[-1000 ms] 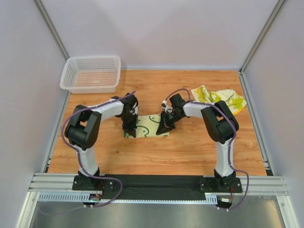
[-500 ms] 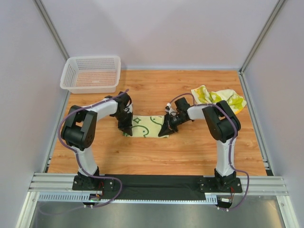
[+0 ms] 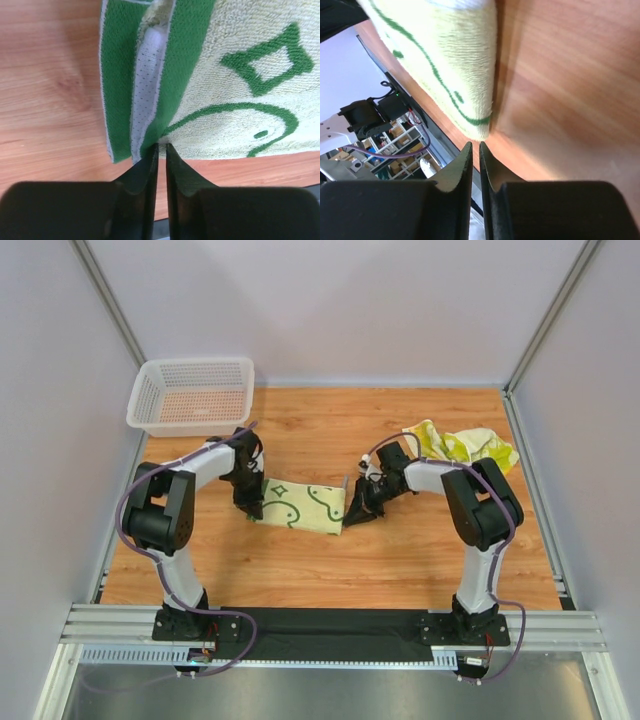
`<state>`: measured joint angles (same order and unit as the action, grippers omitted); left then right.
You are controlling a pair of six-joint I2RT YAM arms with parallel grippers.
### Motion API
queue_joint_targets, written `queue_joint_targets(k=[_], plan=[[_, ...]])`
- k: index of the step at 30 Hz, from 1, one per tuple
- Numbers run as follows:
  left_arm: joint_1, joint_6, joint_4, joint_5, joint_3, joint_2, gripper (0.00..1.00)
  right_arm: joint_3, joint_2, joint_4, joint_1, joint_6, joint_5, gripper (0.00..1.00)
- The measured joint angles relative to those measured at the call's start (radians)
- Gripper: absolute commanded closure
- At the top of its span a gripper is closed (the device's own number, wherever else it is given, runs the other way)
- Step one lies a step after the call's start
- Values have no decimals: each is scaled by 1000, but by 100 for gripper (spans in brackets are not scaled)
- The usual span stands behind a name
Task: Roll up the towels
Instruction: Fold the towel
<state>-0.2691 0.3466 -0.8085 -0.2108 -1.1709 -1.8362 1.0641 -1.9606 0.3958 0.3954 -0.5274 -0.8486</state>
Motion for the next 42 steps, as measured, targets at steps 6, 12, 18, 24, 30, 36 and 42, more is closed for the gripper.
queue_joint_targets(k=[6,12,18,24,30,36,42], plan=[[3,-21,-38,33,-45,15,51,124,42,72,0,0,6,87],[3,-22,-63,42,-118,40,50,320,6,96,8,1,-10,88],[3,-24,-72,54,-124,56,50,398,-119,105,28,1,-4,89],[3,-41,-63,60,-117,29,50,396,-246,127,34,25,23,91],[3,-47,-45,66,-120,-74,50,346,-240,107,21,26,10,93],[2,-50,-63,55,-190,-119,50,242,-174,96,-5,16,29,94],[3,-64,-66,78,-254,-127,47,209,-102,140,-8,21,121,79]])
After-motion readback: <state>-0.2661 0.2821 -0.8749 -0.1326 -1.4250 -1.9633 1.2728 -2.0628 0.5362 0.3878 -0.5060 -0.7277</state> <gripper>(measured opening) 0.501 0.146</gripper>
